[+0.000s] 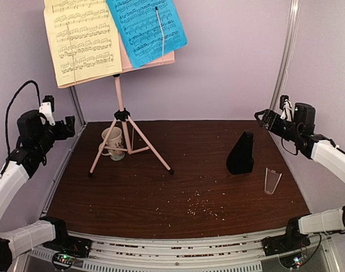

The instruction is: Pack up the instrument practice props

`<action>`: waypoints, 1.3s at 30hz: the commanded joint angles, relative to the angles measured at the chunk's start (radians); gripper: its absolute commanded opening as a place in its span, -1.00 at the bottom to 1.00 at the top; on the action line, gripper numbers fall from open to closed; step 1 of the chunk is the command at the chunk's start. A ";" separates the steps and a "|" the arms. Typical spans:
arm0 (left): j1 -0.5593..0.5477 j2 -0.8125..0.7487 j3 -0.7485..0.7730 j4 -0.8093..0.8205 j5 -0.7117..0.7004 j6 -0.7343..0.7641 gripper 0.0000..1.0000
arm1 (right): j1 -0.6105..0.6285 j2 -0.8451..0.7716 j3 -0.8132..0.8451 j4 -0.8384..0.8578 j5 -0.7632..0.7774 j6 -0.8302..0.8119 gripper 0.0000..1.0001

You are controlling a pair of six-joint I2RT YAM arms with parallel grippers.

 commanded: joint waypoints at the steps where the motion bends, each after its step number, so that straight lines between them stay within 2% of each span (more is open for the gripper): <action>1: 0.004 -0.011 -0.022 0.118 -0.047 0.103 0.97 | 0.003 0.039 0.006 -0.066 -0.070 0.113 0.95; 5: 0.005 -0.003 -0.054 0.145 -0.068 0.136 0.96 | -0.017 0.096 0.008 -0.101 -0.063 0.217 0.83; 7: 0.005 -0.002 -0.079 0.166 -0.099 0.142 0.96 | -0.061 0.071 -0.115 0.051 -0.096 0.367 0.74; 8: 0.004 -0.003 -0.090 0.176 -0.110 0.148 0.96 | -0.092 0.056 -0.205 0.202 -0.132 0.464 0.69; 9: 0.004 -0.003 -0.099 0.187 -0.121 0.153 0.96 | -0.117 0.057 -0.280 0.329 -0.165 0.559 0.59; 10: 0.005 -0.002 -0.104 0.193 -0.129 0.158 0.96 | -0.135 0.075 -0.313 0.381 -0.182 0.610 0.46; 12: 0.004 0.006 -0.102 0.190 -0.133 0.163 0.97 | -0.143 0.114 -0.325 0.355 -0.185 0.606 0.30; 17: 0.004 0.008 -0.061 0.143 -0.074 0.139 0.96 | -0.142 0.211 -0.305 0.311 -0.123 0.565 0.19; 20: 0.005 -0.018 -0.080 0.162 -0.072 0.142 0.96 | -0.134 0.306 -0.243 0.267 -0.168 0.544 0.12; 24: 0.004 -0.014 -0.070 0.136 -0.119 0.137 0.96 | -0.122 0.384 -0.214 0.268 -0.180 0.535 -0.22; 25: 0.004 -0.019 -0.067 0.136 -0.107 0.136 0.96 | -0.122 0.399 -0.208 0.271 -0.184 0.529 -0.25; 33: 0.004 -0.060 -0.067 0.131 -0.071 0.129 0.96 | -0.100 0.464 -0.238 0.275 -0.267 0.501 -0.32; 39: 0.005 -0.058 -0.069 0.133 -0.061 0.127 0.96 | -0.030 0.406 -0.277 0.223 -0.293 0.453 -0.34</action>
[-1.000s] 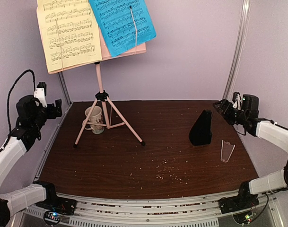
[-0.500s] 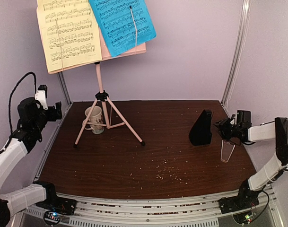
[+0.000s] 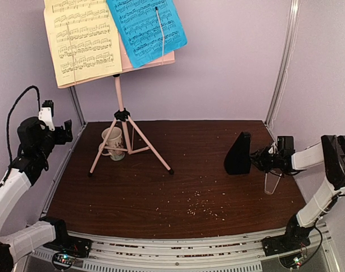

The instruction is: Pack up the instrument practice props

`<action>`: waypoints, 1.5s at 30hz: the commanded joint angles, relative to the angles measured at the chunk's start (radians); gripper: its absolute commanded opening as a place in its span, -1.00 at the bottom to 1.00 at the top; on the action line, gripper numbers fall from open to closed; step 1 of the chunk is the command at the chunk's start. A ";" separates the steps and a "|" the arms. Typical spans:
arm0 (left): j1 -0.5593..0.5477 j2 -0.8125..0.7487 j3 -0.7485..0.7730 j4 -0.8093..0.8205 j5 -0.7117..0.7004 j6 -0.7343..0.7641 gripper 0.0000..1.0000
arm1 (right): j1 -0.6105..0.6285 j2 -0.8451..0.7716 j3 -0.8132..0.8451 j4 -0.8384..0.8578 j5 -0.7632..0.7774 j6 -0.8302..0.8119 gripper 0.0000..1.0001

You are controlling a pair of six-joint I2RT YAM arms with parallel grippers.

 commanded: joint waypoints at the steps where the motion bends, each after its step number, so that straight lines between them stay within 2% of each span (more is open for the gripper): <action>1: 0.004 -0.004 0.029 0.021 0.013 -0.007 0.96 | 0.081 -0.068 -0.049 -0.072 -0.033 -0.061 -0.34; 8: 0.006 0.010 0.027 0.020 -0.012 0.003 0.96 | 0.284 -0.195 -0.150 -0.077 0.062 -0.030 -0.35; 13: 0.004 0.009 0.022 0.023 -0.021 0.005 0.97 | 0.308 -0.365 -0.141 -0.229 0.157 -0.080 -0.24; 16: 0.004 0.012 0.018 0.028 -0.020 0.001 0.96 | 0.308 -0.498 -0.077 -0.384 0.248 -0.159 0.07; 19: 0.005 0.015 0.019 0.029 -0.017 -0.001 0.96 | 0.307 -0.601 0.024 -0.516 0.301 -0.262 0.51; 22: 0.005 0.020 0.017 0.031 -0.020 -0.002 0.97 | 0.308 -0.646 0.123 -0.591 0.276 -0.394 0.73; 25: 0.005 0.024 0.015 0.030 -0.022 -0.001 0.96 | 0.316 -0.598 0.239 -0.662 0.266 -0.522 0.99; 30: 0.004 0.025 0.006 0.035 -0.045 -0.005 0.97 | 0.346 -0.427 0.480 -0.805 0.293 -0.689 1.00; 34: 0.004 0.023 0.000 0.047 -0.024 0.005 0.96 | 0.373 -0.313 0.596 -0.892 0.308 -0.795 1.00; 38: 0.005 0.023 -0.005 0.055 -0.023 0.007 0.97 | 0.416 -0.242 0.659 -0.917 0.274 -0.891 1.00; 45: 0.005 0.017 -0.003 0.059 -0.018 0.007 0.96 | 0.442 -0.131 0.743 -1.004 0.329 -1.049 0.99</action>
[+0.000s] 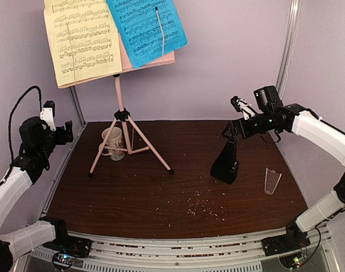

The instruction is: Pack up the instrument practice props

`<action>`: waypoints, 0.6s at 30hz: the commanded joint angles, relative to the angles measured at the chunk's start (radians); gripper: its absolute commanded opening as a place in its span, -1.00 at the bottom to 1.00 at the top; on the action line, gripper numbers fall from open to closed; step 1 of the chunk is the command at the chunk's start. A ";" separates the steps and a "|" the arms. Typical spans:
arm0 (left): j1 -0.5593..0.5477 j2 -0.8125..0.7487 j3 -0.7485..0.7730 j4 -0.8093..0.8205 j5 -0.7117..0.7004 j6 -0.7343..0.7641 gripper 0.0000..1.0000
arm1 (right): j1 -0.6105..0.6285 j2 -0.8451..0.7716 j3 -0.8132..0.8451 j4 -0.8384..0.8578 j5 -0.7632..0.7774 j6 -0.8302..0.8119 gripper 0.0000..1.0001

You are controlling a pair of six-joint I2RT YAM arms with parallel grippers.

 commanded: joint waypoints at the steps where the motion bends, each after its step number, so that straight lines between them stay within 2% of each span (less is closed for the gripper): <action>1: 0.005 -0.008 -0.003 0.057 0.009 0.006 0.96 | 0.012 0.067 0.077 -0.107 0.055 -0.138 0.94; 5: 0.003 0.003 0.003 0.051 0.009 0.005 0.96 | 0.026 0.135 0.089 -0.161 0.099 -0.165 0.73; 9: 0.005 -0.007 0.003 0.048 -0.007 0.008 0.96 | 0.057 0.179 0.101 -0.210 0.145 -0.190 0.60; 18: 0.004 0.022 0.004 0.046 -0.020 0.008 0.96 | 0.070 0.181 0.063 -0.150 0.154 -0.187 0.31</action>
